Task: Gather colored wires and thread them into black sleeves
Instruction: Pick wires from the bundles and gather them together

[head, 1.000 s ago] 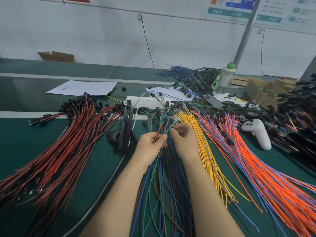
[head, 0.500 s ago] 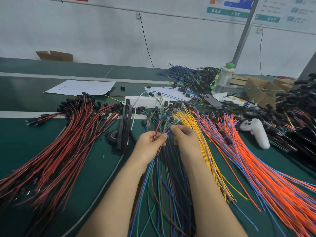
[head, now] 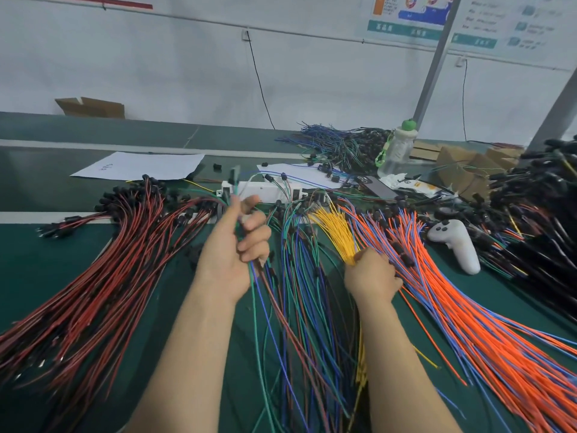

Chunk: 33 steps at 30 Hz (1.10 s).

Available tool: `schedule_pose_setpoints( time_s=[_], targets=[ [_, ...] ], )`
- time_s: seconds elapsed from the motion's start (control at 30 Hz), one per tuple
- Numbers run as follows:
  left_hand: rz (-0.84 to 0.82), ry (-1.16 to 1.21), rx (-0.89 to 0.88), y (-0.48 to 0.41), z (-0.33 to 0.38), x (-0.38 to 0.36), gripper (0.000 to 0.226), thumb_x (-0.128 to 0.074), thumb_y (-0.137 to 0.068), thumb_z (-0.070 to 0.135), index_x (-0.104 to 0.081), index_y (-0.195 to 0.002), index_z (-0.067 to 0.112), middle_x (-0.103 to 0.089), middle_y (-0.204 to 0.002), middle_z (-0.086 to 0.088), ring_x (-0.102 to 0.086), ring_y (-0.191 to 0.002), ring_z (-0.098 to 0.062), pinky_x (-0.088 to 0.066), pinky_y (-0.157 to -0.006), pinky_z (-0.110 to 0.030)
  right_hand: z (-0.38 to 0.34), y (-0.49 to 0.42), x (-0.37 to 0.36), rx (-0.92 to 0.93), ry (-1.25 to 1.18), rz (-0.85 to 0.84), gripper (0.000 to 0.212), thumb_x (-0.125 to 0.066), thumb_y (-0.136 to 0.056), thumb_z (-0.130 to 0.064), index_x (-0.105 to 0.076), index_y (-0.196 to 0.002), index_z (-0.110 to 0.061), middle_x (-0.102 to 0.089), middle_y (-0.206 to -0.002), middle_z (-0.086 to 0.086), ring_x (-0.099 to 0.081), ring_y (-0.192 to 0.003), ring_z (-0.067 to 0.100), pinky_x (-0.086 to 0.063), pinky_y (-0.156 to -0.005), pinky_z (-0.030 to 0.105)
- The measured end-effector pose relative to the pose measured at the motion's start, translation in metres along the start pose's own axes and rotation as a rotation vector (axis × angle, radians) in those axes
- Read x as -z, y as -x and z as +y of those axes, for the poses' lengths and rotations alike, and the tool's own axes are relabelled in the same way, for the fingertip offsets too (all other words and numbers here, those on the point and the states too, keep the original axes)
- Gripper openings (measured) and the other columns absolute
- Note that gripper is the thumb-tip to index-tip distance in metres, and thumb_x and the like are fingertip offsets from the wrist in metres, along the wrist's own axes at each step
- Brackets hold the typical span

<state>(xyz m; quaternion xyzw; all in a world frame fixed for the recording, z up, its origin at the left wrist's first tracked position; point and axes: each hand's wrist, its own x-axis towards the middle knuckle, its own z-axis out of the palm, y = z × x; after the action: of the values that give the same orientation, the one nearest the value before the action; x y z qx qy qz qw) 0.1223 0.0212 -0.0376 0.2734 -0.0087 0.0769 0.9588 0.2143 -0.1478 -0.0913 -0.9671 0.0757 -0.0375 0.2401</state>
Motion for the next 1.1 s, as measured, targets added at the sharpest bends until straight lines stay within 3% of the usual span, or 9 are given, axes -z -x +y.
schedule_pose_setpoints(
  time_s=[0.2,0.3,0.43,0.57,0.7,0.8,0.9,1.0,1.1],
  targets=[
    [-0.008,-0.130,0.012,0.010,0.037,-0.032,0.029,-0.033,-0.100,0.029,-0.048,-0.080,0.015,-0.038,-0.055,0.008,-0.030,-0.032,-0.002,-0.024,-0.025,-0.015,0.004,-0.010,0.004,-0.033,-0.037,0.042,0.028,-0.052,-0.095,-0.029,-0.063,-0.112,-0.010,-0.065,-0.115,0.015,-0.056,-0.113,0.033,-0.035,-0.094,0.038],
    [-0.019,-0.257,-0.012,0.010,0.050,-0.045,0.024,-0.035,-0.099,0.022,-0.047,-0.080,0.015,-0.042,-0.054,0.008,-0.033,-0.032,-0.001,-0.024,-0.024,-0.011,0.002,-0.010,0.014,-0.008,-0.279,0.147,0.023,-0.052,-0.095,-0.025,-0.065,-0.103,-0.008,-0.067,-0.103,0.015,-0.060,-0.105,0.034,-0.040,-0.086,0.036],
    [0.127,-0.636,-0.012,-0.011,0.008,-0.052,0.024,-0.036,-0.102,0.018,-0.048,-0.081,0.013,-0.050,-0.053,0.005,-0.034,-0.034,0.000,-0.025,-0.029,-0.010,-0.020,0.001,0.037,0.168,-0.631,0.264,0.016,-0.052,-0.096,-0.021,-0.059,-0.093,-0.007,-0.063,-0.087,0.007,-0.061,-0.090,0.030,-0.035,-0.067,0.028],
    [0.266,-0.827,0.001,-0.036,-0.054,-0.044,0.023,-0.036,-0.102,0.019,-0.058,-0.098,0.011,-0.059,-0.082,-0.004,-0.051,-0.061,-0.011,-0.040,-0.048,-0.020,-0.049,0.017,0.041,0.406,-0.377,0.113,0.017,-0.055,-0.093,-0.021,-0.064,-0.094,-0.006,-0.069,-0.097,0.015,-0.062,-0.093,0.030,-0.037,-0.074,0.031],
    [0.316,-0.731,0.087,-0.043,-0.071,-0.036,0.026,-0.038,-0.102,0.019,-0.054,-0.082,0.012,-0.055,-0.071,-0.007,-0.048,-0.054,-0.017,-0.036,-0.041,-0.017,-0.043,0.028,0.039,0.521,-0.362,-0.076,0.024,-0.048,-0.091,-0.008,-0.067,-0.106,-0.008,-0.070,-0.101,0.015,-0.064,-0.095,0.032,-0.046,-0.081,0.031],
    [0.315,-0.656,0.139,-0.040,-0.069,-0.035,0.026,-0.038,-0.102,0.020,-0.050,-0.079,0.015,-0.054,-0.068,-0.007,-0.052,-0.040,-0.013,-0.040,-0.033,-0.014,-0.032,0.026,0.041,0.567,-0.518,-0.273,0.027,-0.048,-0.089,-0.001,-0.068,-0.107,-0.007,-0.070,-0.096,0.017,-0.065,-0.089,0.035,-0.051,-0.086,0.048],
    [0.308,-0.486,0.142,-0.039,-0.054,-0.033,0.026,-0.036,-0.102,0.021,-0.049,-0.081,0.014,-0.062,-0.076,-0.007,-0.061,-0.049,-0.012,-0.051,-0.041,-0.022,-0.010,0.009,0.047,0.356,-0.694,-0.143,0.024,-0.051,-0.090,-0.002,-0.066,-0.108,-0.005,-0.070,-0.088,0.011,-0.068,-0.080,0.027,-0.055,-0.082,0.044],
    [0.299,-0.293,0.067,-0.039,-0.021,-0.033,0.025,-0.036,-0.102,0.022,-0.049,-0.082,0.013,-0.053,-0.058,0.003,-0.042,-0.031,0.000,-0.030,-0.028,-0.011,0.020,-0.015,0.048,0.131,-0.428,0.107,0.019,-0.056,-0.090,-0.015,-0.068,-0.103,-0.008,-0.071,-0.098,0.013,-0.066,-0.093,0.029,-0.052,-0.083,0.034],
    [0.145,-0.139,0.008,-0.036,0.009,-0.049,0.028,-0.035,-0.102,0.022,-0.050,-0.080,0.013,-0.038,-0.048,0.009,-0.028,-0.027,0.000,-0.022,-0.025,-0.013,0.024,-0.019,0.032,0.073,-0.125,-0.080,0.034,-0.061,-0.090,-0.037,-0.068,-0.104,-0.008,-0.069,-0.106,0.016,-0.062,-0.102,0.032,-0.047,-0.082,0.032]
  ],
)
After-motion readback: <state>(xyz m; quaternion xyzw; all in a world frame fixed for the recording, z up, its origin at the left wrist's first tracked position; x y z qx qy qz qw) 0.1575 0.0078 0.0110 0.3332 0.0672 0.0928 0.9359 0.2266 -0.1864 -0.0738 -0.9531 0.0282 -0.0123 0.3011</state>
